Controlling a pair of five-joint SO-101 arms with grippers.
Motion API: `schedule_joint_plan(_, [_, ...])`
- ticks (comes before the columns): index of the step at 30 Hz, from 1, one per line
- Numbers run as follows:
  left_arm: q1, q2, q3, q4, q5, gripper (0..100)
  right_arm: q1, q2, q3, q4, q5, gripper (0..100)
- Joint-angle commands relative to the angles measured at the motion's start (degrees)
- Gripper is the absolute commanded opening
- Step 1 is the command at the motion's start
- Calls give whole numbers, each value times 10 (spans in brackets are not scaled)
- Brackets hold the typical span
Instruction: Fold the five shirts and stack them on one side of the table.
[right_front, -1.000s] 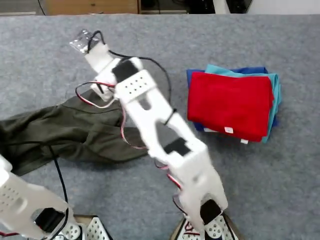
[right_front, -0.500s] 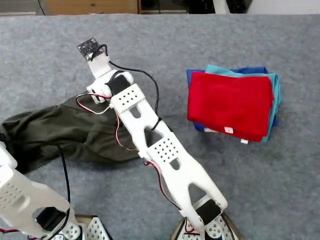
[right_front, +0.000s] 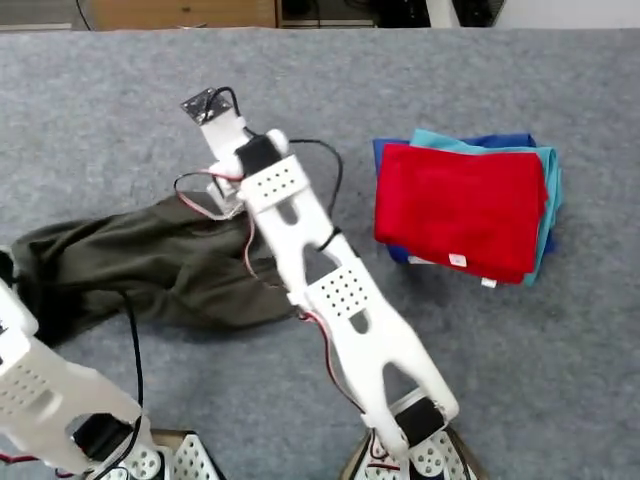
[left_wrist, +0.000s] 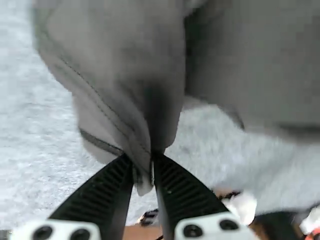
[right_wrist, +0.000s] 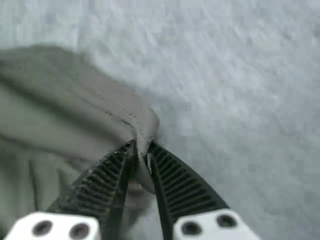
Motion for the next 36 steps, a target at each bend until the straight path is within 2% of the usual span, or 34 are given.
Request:
schedule_joint_plan(1, [8,-66,73,9,-99,17,19,-70,-25,52,50,2])
schedule_joint_plan(5, [7,-180,231,9,-240,17,35,-116,15,52,59,2])
schedule_joint_plan(8, [4,-271,321,7,-282,17,39,-159,101,52,71,2])
schedule_joint_plan(13, [5,-356,368,8,-282,17,44,-249,298,51,74,2])
schedule_joint_plan(17, [-7,-354,372,8,-289,17,49,-292,426,35,74,2])
schedule_joint_plan(19, [-18,-348,373,8,-320,17,64,-304,465,29,69,2])
schedule_joint_plan(24, [-32,-346,367,8,-332,17,86,-324,451,6,68,13])
schedule_joint_plan(28, [-24,-346,367,8,-332,18,85,-305,446,-6,63,190])
schedule_joint_plan(31, [-17,-346,367,8,-316,18,85,-291,446,-27,68,267])
schedule_joint_plan(36, [-4,-346,367,6,-297,18,86,-284,413,-30,68,264])
